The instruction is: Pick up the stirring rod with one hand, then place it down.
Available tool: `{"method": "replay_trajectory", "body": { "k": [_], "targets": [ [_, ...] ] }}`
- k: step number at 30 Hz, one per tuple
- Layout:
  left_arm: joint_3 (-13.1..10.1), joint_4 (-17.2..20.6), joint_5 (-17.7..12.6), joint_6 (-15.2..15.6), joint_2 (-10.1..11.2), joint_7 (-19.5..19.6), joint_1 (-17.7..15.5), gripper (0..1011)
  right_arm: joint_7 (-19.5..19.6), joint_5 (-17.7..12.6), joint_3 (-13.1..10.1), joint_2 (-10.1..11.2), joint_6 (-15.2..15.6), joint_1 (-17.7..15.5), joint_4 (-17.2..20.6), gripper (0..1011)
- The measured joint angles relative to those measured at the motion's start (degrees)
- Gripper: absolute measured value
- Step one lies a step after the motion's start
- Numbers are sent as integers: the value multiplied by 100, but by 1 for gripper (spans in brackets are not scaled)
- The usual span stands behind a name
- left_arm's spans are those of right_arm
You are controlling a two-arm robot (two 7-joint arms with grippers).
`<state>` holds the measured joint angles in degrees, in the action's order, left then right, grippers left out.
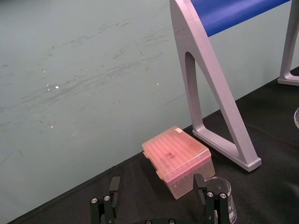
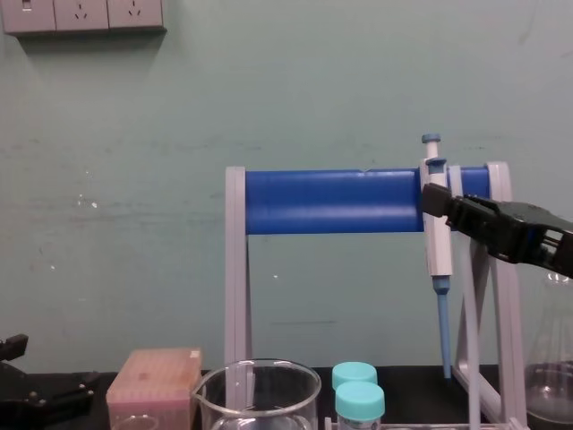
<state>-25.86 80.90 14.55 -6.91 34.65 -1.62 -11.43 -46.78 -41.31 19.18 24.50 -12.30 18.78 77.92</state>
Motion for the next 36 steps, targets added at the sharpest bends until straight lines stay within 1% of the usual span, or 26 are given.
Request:
{"method": "replay_trajectory", "body": {
  "k": [4,5,9,18,29,36],
  "targets": [
    [0,0,0,0,0,0,0,1000,-1,9,64,-44,-107,88,-127,68],
    [0,0,0,0,0,0,0,1000,-1,36,119,-70,-177,142,-222,68],
    [0,0,0,0,0,0,0,1000,3,68,211,-101,-236,227,-364,68],
    [0,0,0,0,0,0,0,1000,27,109,376,-155,-231,357,-608,68],
    [0,0,0,0,0,0,0,1000,141,310,544,-232,-208,483,-923,68],
    [0,0,0,0,0,0,0,1000,254,413,608,-272,-104,503,-1059,68]
  ]
}}
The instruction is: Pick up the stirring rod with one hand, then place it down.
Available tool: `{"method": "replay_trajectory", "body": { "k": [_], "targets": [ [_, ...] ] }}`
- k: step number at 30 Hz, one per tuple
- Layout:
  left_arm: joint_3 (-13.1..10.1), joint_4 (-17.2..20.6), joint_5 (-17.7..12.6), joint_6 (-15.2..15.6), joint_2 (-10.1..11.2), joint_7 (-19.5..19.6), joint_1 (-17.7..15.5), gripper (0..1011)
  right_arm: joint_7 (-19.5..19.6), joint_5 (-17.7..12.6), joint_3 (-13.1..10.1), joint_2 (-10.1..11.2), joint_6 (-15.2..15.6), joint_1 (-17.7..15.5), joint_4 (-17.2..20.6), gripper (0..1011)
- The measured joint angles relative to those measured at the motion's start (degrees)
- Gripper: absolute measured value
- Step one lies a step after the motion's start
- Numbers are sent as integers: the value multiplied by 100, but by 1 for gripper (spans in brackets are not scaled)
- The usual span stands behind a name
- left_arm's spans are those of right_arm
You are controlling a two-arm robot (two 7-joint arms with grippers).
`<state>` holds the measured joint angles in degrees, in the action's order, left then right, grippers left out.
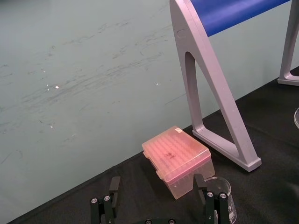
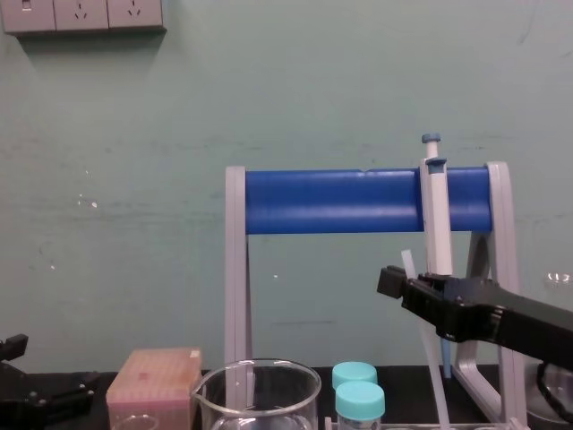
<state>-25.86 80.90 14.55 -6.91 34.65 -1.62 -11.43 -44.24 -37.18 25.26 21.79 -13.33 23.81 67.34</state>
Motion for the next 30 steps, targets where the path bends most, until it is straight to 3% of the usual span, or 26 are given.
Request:
{"method": "replay_trajectory", "body": {
  "k": [30],
  "targets": [
    [0,0,0,0,0,0,0,1000,154,134,14,5,162,-77,15,68]
  ]
}}
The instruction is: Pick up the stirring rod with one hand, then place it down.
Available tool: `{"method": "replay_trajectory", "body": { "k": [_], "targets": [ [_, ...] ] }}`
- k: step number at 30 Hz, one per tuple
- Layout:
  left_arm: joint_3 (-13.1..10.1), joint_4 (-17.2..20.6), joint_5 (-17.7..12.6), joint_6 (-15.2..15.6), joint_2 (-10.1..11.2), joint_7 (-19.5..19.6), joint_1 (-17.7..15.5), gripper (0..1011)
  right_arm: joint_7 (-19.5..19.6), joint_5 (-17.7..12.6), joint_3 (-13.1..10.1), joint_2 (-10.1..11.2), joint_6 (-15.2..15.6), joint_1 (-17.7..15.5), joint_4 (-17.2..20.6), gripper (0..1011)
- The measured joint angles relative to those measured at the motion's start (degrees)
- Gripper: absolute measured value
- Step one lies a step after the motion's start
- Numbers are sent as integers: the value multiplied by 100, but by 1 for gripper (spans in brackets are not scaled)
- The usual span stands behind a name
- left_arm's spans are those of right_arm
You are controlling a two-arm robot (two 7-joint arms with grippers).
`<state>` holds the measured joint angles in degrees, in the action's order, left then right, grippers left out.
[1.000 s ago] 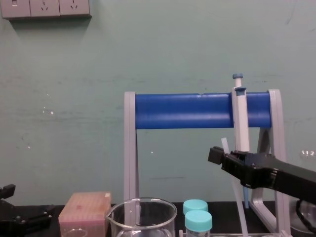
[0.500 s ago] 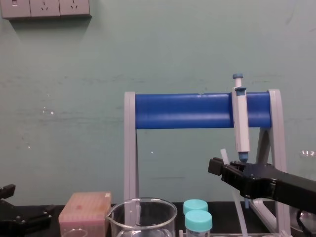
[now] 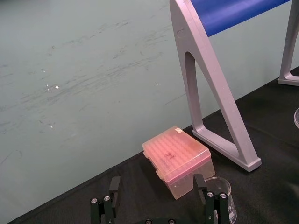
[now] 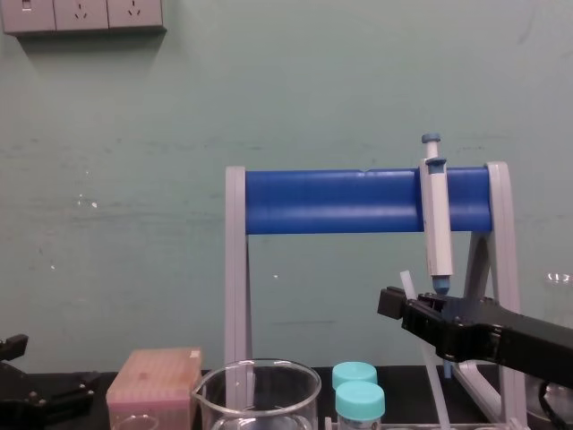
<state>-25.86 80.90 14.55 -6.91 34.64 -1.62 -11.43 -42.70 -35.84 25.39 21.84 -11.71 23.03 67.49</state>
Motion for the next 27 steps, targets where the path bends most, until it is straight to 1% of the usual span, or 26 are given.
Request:
{"method": "replay_trajectory", "body": {
  "k": [4,5,7,8,10,13,15,16,17,20,21,23,24,26,27],
  "targets": [
    [0,0,0,0,0,0,0,1000,-1,-2,-2,1,-3,0,3,70],
    [0,0,0,0,0,0,0,1000,-1,-3,-2,2,-3,0,3,85],
    [0,0,0,0,0,0,0,1000,-1,-3,-2,2,-4,0,3,159],
    [0,0,0,0,0,0,0,1000,-2,-4,-2,3,-4,0,3,159],
    [0,0,0,0,0,0,0,1000,-3,-4,-2,3,-5,0,4,236],
    [0,0,0,0,0,0,0,1000,-5,-6,-2,3,-5,0,3,315],
    [0,0,0,0,0,0,0,1000,-6,-6,-2,3,-5,0,3,396],
    [0,0,0,0,0,0,0,1000,-6,-6,-2,3,-5,0,3,411],
    [0,0,0,0,0,0,0,1000,-7,-7,-2,3,-5,0,4,471],
    [0,0,0,0,0,0,0,1000,-8,-8,-2,3,-5,0,4,528],
    [0,0,0,0,0,0,0,1000,-9,-8,-2,3,-5,0,4,601],
    [0,0,0,0,0,0,0,1000,-9,-9,-2,3,-4,0,4,643],
    [0,0,0,0,0,0,0,1000,-10,-9,-2,3,-5,0,4,704],
    [0,0,0,0,0,0,0,1000,-11,-10,-2,3,-5,0,3,756],
    [0,0,0,0,0,0,0,1000,-12,-10,-2,3,-4,0,4,756]
  ]
}}
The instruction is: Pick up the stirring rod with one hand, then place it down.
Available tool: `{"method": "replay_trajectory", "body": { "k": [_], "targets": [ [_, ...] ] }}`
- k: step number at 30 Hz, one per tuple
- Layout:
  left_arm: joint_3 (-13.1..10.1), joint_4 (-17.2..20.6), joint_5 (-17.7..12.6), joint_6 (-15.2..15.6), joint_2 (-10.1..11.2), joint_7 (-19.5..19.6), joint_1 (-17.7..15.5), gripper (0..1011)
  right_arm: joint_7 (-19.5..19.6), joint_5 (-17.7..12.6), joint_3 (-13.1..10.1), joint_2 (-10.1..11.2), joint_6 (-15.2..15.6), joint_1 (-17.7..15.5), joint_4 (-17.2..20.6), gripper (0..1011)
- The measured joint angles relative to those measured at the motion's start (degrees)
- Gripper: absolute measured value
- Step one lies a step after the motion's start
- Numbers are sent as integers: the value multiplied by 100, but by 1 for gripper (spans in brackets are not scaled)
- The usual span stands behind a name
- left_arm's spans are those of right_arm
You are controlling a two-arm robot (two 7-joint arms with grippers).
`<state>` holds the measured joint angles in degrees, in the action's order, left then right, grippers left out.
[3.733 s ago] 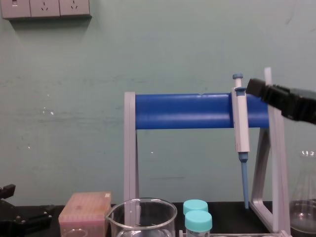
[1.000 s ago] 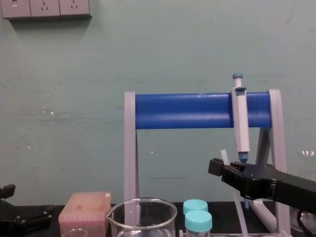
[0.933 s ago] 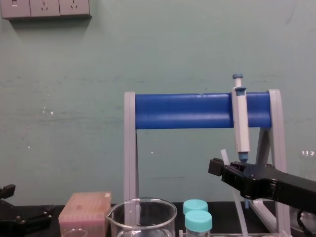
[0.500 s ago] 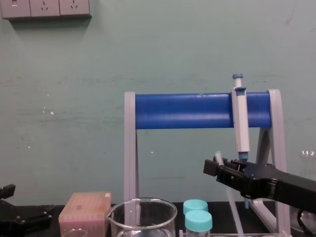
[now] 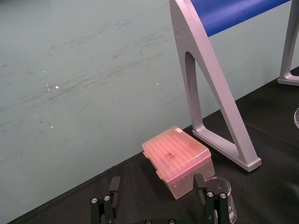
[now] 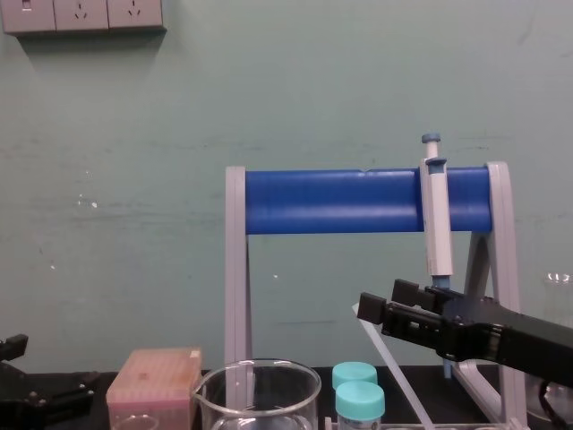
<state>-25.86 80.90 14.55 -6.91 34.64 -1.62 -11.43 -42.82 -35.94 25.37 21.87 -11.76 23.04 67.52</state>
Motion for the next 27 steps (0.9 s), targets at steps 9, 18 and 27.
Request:
{"method": "replay_trajectory", "body": {
  "k": [9,18,27],
  "targets": [
    [0,0,0,0,0,0,0,1000,193,23,-42,196,309,-96,363,1003],
    [0,0,0,0,0,0,0,1000,1048,293,-270,925,1107,-590,1246,1003],
    [0,0,0,0,0,0,0,1000,2789,1030,-776,992,1396,-1015,1529,1003]
  ]
}}
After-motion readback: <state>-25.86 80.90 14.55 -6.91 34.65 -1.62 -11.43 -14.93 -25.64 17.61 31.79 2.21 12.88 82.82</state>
